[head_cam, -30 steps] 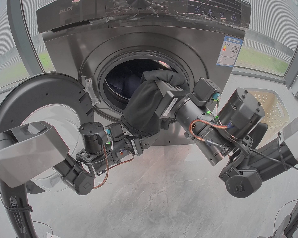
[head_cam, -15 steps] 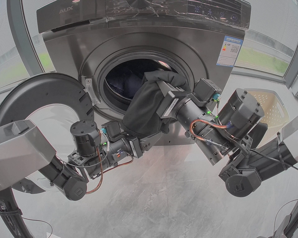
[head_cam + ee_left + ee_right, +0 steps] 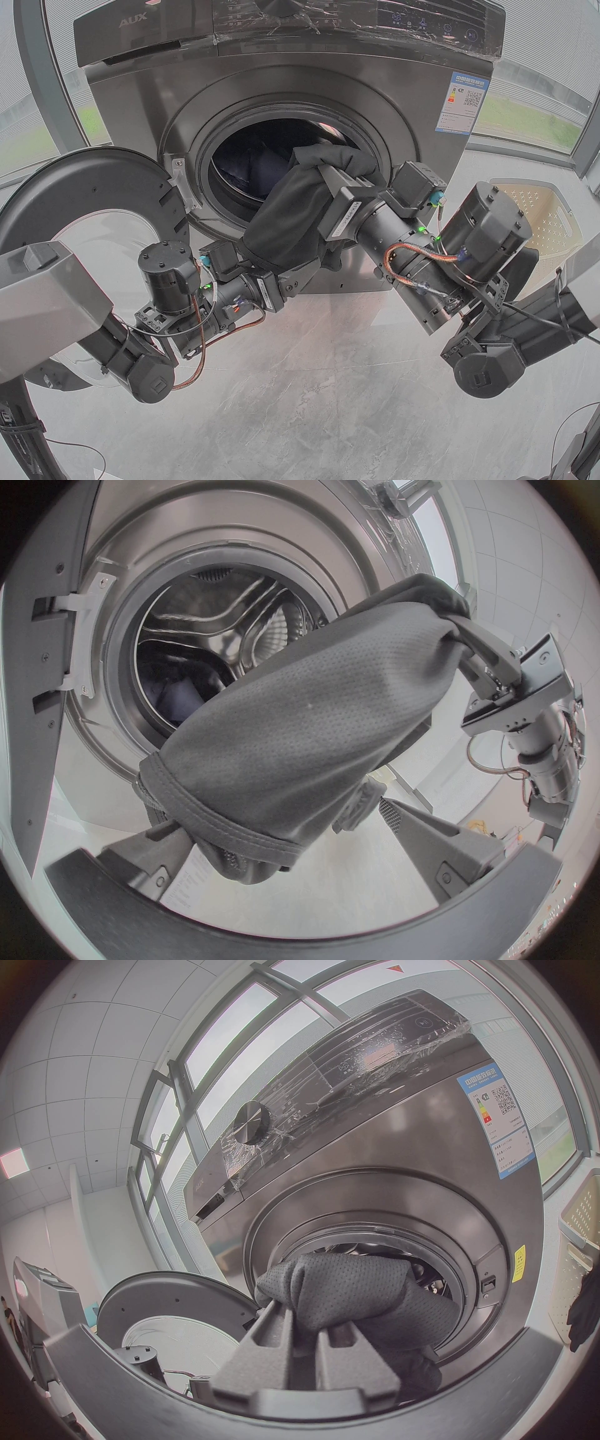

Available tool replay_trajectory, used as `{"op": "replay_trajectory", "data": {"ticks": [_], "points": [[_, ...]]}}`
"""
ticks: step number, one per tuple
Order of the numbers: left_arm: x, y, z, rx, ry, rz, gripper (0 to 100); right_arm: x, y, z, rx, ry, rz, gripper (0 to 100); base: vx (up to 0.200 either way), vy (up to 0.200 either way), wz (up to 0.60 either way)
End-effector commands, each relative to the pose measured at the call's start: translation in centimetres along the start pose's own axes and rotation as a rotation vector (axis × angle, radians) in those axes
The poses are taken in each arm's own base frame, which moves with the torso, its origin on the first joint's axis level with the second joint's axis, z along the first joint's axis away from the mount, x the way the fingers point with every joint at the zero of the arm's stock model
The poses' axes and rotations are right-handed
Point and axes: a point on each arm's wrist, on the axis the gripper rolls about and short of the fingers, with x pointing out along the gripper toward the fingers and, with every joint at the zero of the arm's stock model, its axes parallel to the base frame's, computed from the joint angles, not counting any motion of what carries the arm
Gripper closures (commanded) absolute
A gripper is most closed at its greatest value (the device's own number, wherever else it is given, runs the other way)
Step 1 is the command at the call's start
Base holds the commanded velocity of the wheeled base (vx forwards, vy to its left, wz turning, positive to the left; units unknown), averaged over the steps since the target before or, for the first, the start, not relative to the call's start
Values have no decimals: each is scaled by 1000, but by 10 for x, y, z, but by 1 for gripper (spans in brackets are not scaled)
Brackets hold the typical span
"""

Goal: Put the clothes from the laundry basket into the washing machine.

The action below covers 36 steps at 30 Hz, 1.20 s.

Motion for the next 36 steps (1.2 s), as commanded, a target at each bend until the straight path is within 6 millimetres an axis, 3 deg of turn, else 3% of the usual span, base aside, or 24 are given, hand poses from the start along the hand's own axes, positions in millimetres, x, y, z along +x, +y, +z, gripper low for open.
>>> {"op": "replay_trajectory", "data": {"ticks": [1, 15, 21, 22, 27, 31, 36], "points": [[6, 3, -4, 1, -11, 31, 100, 0, 1, 0, 0, 1, 2, 100, 0, 0, 0], [2, -1, 1, 12, -75, 21, 100, -4, -3, -3, -5, 19, -4, 100, 0, 0, 0], [-24, -24, 2, 18, -92, -38, 100, -5, -18, -8, -22, 44, -15, 100, 0, 0, 0], [-31, -28, 4, 20, -101, -46, 100, -9, -20, -14, -29, 71, -7, 0, 0, 0, 0], [-35, -29, 17, 29, -154, -50, 100, -17, -22, -24, -30, 105, -6, 0, 0, 0, 0], [-34, -25, 32, 36, -202, -39, 100, -41, -31, -40, -59, 211, -26, 0, 0, 0, 0], [-30, -25, 30, 35, -194, -38, 100, -64, -43, -41, -81, 277, -57, 0, 0, 0, 0]]}}
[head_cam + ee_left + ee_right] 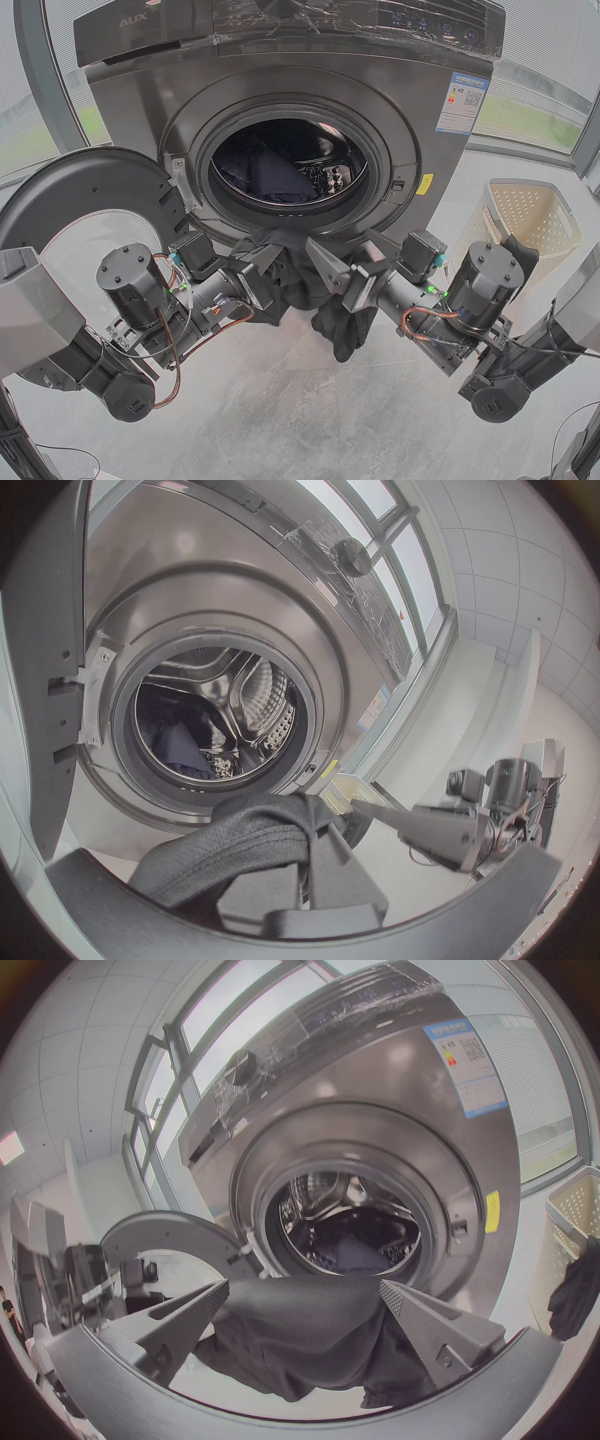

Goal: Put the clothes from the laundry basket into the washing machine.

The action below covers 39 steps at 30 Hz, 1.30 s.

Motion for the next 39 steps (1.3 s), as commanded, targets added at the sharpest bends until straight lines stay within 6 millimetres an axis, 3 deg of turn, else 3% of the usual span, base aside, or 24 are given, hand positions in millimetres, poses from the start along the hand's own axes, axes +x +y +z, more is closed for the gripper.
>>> {"op": "replay_trajectory", "data": {"ticks": [1, 8, 18, 23, 34, 39], "points": [[4, 0, 9, 5, -32, -1, 100, -24, -14, -6, -22, 69, -36, 0, 0, 0, 0], [7, 1, 16, 11, -76, 18, 100, -50, -35, -22, -79, 187, -89, 0, 0, 0, 0], [4, 1, 18, 52, -93, 40, 100, -47, -30, -22, -80, 177, -73, 0, 0, 0, 0], [6, 4, 15, 90, -97, 81, 100, -41, -17, -21, -72, 158, -31, 0, 0, 0, 0], [8, 9, 23, 114, -132, 120, 100, -3, 5, -52, -59, 139, 16, 0, 0, 0, 0], [10, 10, 24, 114, -139, 121, 100, 4, 13, -60, -56, 140, 34, 0, 0, 0, 0]]}}
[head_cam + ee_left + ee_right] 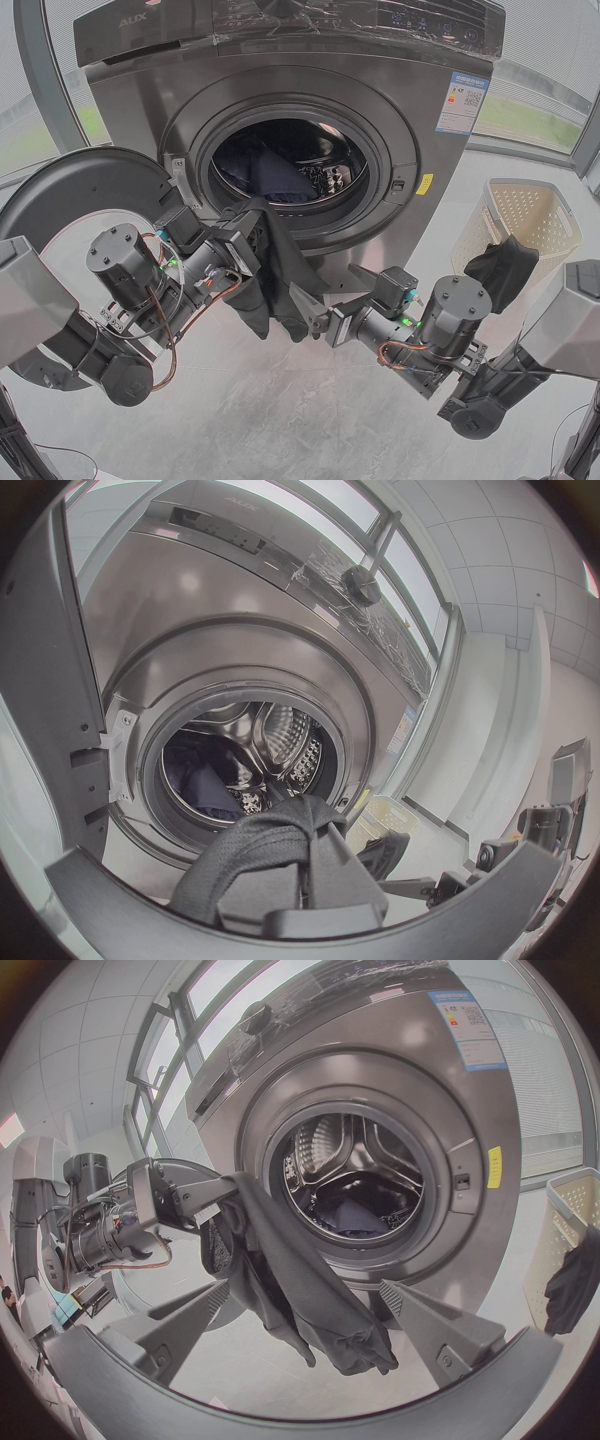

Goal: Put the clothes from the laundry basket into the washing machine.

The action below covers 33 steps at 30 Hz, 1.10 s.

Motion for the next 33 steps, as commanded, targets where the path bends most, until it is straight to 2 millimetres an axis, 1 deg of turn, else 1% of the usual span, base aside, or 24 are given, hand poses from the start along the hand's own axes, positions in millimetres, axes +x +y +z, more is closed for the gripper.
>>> {"op": "replay_trajectory", "data": {"ticks": [1, 4, 7, 11, 14, 18, 21, 24, 29, 30, 33], "points": [[1, 1, 0, 1, -4, 2, 100, 11, 7, -18, -5, 30, 15, 0, 0, 0, 0], [1, 0, 0, 0, -4, 1, 100, 13, 8, -22, -6, 34, 16, 0, 0, 0, 0], [1, 0, 0, 0, -4, 1, 100, 21, 11, -28, -5, 32, 19, 0, 0, 0, 0], [1, 0, 0, -2, -2, 1, 100, 29, 14, -27, 1, 8, 25, 0, 0, 0, 0], [0, 0, 1, 0, -4, 1, 100, 31, 13, -27, 0, 8, 22, 0, 0, 0, 0], [-1, -4, 2, -3, -3, -9, 100, 40, 6, -30, -2, -4, 3, 0, 0, 0, 0], [-3, -8, 1, -5, 3, -21, 100, 52, -3, -24, 2, -43, -14, 0, 0, 0, 0], [-5, -10, 0, -8, 9, -28, 100, 61, -4, -18, 1, -78, -17, 0, 0, 0, 0], [-6, -12, 3, -5, 4, -35, 100, 69, -6, -22, -11, -80, -23, 0, 0, 0, 0], [-7, -13, 4, -6, 4, -38, 100, 75, -10, -24, -11, -87, -25, 0, 0, 0, 0], [-8, -15, 5, -9, 3, -44, 100, 81, -15, -26, -13, -96, -27, 0, 0, 0, 0]]}}
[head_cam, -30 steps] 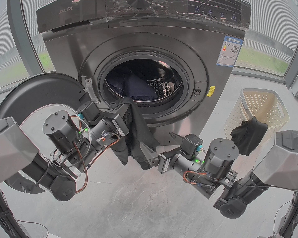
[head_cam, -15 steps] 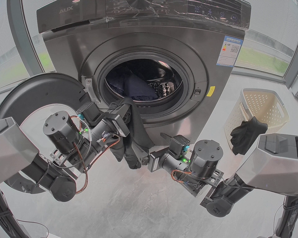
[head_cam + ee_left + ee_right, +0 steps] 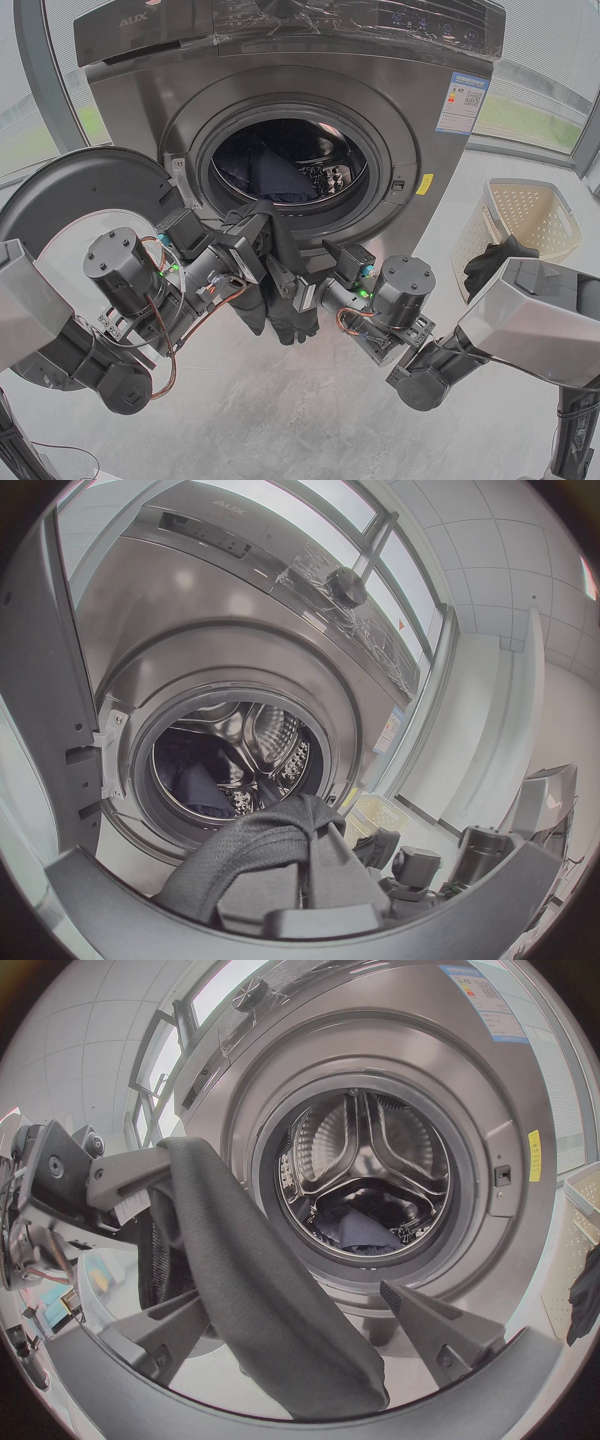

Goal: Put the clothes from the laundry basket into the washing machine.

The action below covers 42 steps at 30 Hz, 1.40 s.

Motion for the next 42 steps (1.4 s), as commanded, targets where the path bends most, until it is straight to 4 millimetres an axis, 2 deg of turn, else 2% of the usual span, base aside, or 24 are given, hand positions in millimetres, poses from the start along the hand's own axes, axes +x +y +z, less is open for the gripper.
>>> {"op": "replay_trajectory", "data": {"ticks": [1, 11, 14, 15, 22, 29, 42], "points": [[-2, -3, 3, -2, -6, -8, 100, 10, -10, -11, -5, 0, -13, 100, 0, 0, 0], [-6, -3, -2, -4, 19, -9, 100, 16, -9, -2, 1, -47, -7, 100, 0, 0, 0], [-8, -1, -4, 2, 32, -5, 100, 13, -7, 10, 6, -72, -2, 100, 0, 0, 0], [-9, 0, -6, 5, 43, -4, 0, 10, -5, 16, 8, -77, 2, 100, 0, 0, 0], [-10, 9, -23, 11, 97, 29, 0, -15, 3, 47, 18, -93, 24, 100, 0, 0, 0], [-10, 18, -18, 21, 83, 55, 0, -31, -9, 67, 13, -107, -3, 100, 0, 0, 0], [-12, 40, -13, 38, 70, 110, 0, -33, -26, 74, 3, -120, -45, 100, 0, 0, 0]]}}
